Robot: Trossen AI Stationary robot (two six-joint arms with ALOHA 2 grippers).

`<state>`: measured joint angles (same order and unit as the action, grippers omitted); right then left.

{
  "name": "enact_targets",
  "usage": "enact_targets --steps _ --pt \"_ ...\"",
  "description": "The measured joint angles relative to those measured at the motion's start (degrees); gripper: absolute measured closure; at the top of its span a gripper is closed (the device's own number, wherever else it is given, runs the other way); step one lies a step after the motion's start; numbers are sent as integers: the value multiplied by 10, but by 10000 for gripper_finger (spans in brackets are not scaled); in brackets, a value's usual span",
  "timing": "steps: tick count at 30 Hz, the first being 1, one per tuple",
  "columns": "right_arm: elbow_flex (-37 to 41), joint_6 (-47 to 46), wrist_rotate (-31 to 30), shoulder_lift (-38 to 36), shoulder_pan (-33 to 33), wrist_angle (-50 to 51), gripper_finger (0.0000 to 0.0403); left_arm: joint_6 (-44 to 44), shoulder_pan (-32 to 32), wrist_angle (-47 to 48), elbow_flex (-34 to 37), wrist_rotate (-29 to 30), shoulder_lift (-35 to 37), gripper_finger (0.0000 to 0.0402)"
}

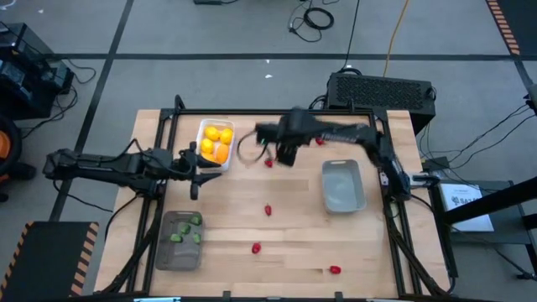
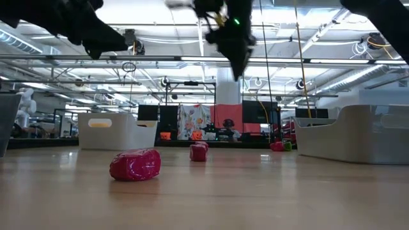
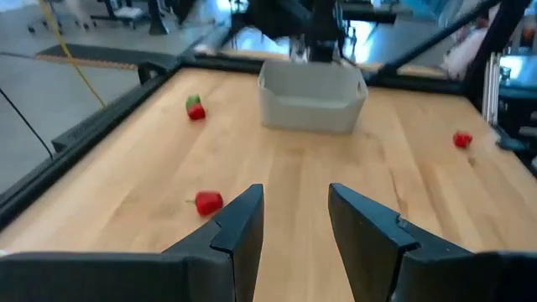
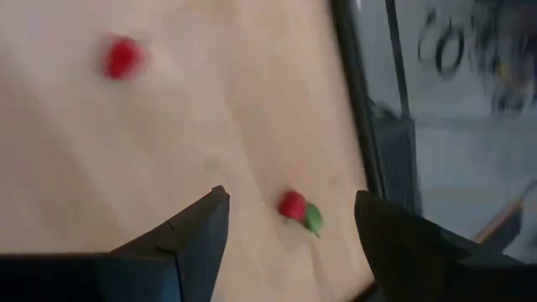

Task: Sort produce into baskets
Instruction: Put the green chili pepper into the transparent black bin

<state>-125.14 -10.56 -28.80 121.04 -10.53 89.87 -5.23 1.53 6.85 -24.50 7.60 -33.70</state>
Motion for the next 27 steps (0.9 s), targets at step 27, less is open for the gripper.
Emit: enact_targets --steps 27 --pt "516 210 52 -243 -271 -329 156 -3 1 -4 1 67 -34 258"
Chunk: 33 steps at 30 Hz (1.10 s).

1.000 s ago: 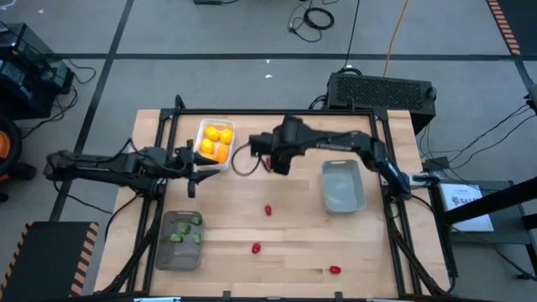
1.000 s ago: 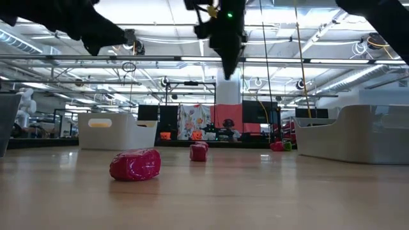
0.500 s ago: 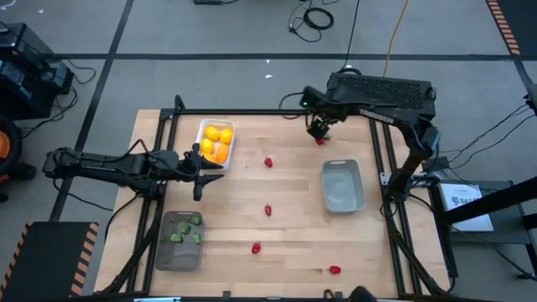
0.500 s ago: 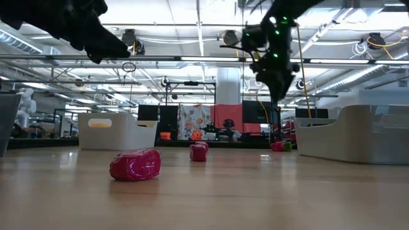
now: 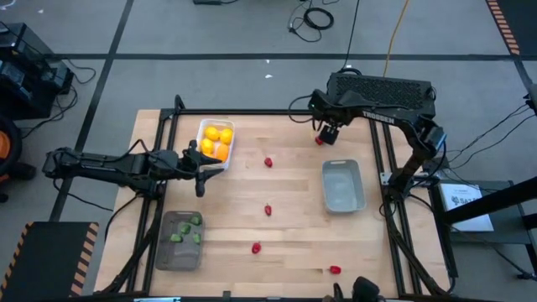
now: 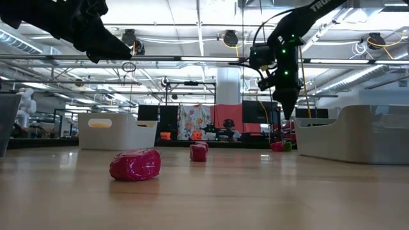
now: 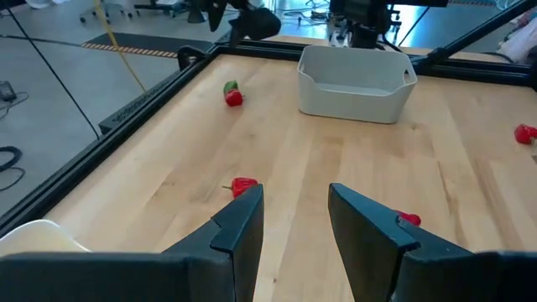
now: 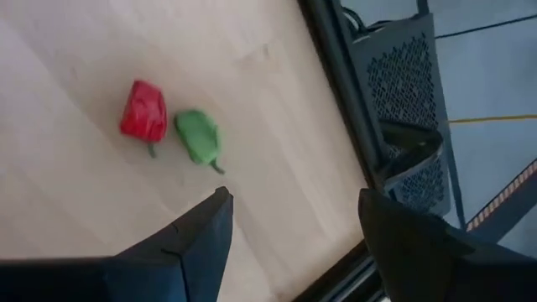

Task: Sort produce into baskets
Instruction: Put the green chili pepper into the transparent black bin

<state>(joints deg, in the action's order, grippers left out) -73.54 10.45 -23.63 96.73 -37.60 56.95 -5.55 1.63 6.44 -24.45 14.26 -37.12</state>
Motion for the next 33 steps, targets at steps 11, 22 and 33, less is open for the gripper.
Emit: enact_targets --steps 11,22,33 --pt "0 -50 46 0 -7 -18 156 2 0 0 13 -3 0 258" --pt "0 -53 102 0 -14 -6 156 15 0 -4 18 -5 0 258" --pt "27 -89 106 0 -44 -34 156 48 -2 -61 19 -1 0 258"
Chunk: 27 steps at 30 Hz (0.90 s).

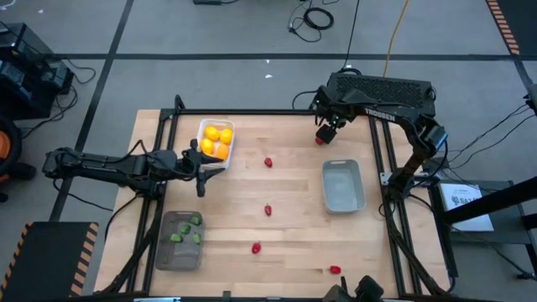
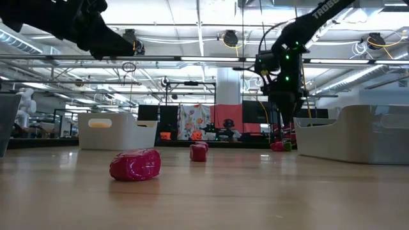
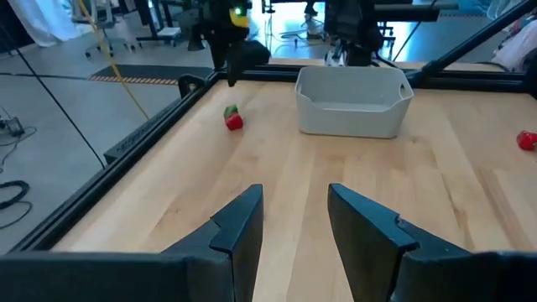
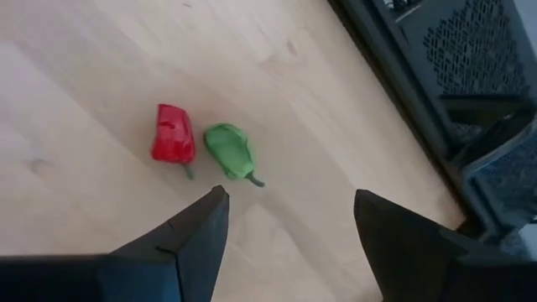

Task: Sort produce into baskets
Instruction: Put the green chili pepper into the transparent black bin

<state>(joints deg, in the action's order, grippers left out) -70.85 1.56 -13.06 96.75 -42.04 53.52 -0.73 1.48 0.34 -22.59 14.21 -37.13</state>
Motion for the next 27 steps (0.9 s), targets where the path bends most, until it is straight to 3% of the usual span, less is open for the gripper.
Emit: enact_targets --steps 8,18,27 --pt "67 -9 42 0 -15 -62 156 0 0 -13 0 6 -32 258" --pt "127 41 41 0 -24 -128 156 15 0 -81 0 8 -114 258" --pt "127 212 41 0 -24 -162 156 46 -15 -129 0 9 -149 258"
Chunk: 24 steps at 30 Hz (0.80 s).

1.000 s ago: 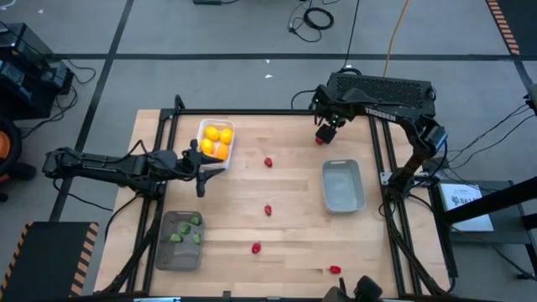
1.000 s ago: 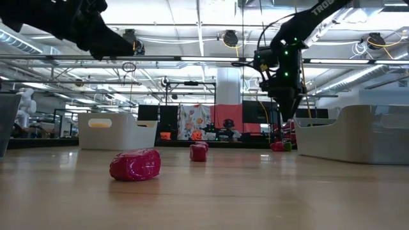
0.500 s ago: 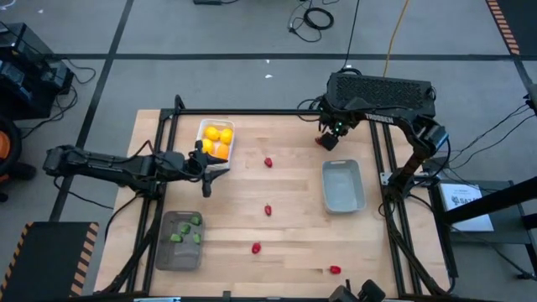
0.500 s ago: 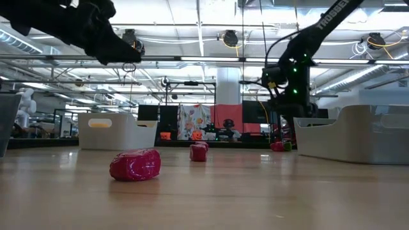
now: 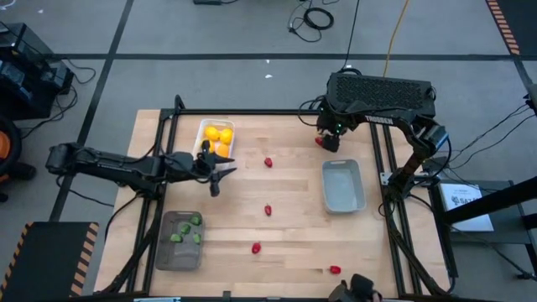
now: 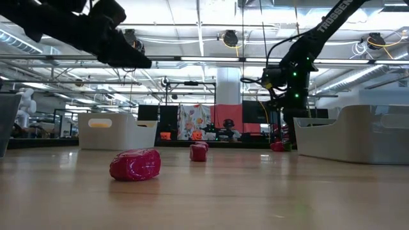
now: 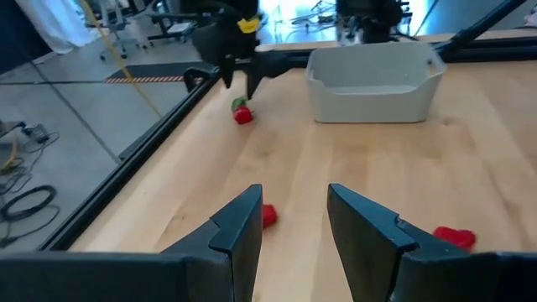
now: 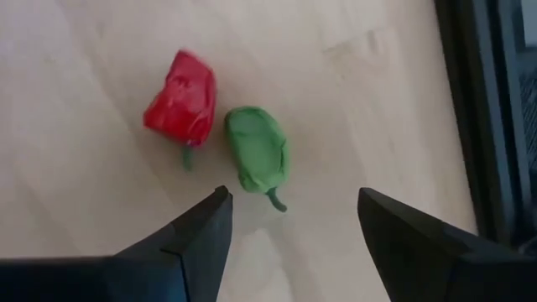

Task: Sort produce into baskets
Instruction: Put the green chili pepper into the transparent black bin

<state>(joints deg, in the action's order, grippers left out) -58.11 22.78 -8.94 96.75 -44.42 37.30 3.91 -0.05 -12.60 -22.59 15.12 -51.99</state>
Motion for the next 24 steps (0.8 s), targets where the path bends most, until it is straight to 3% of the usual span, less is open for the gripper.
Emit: enact_targets --steps 7,16,24 --pt "0 93 15 0 0 -1 156 0 -33 1 0 -4 -14 258" --pt "0 116 33 36 1 -12 156 10 -45 0 0 -32 -15 258" --pt "-2 133 5 50 3 -18 167 10 -45 1 0 -40 -15 258"
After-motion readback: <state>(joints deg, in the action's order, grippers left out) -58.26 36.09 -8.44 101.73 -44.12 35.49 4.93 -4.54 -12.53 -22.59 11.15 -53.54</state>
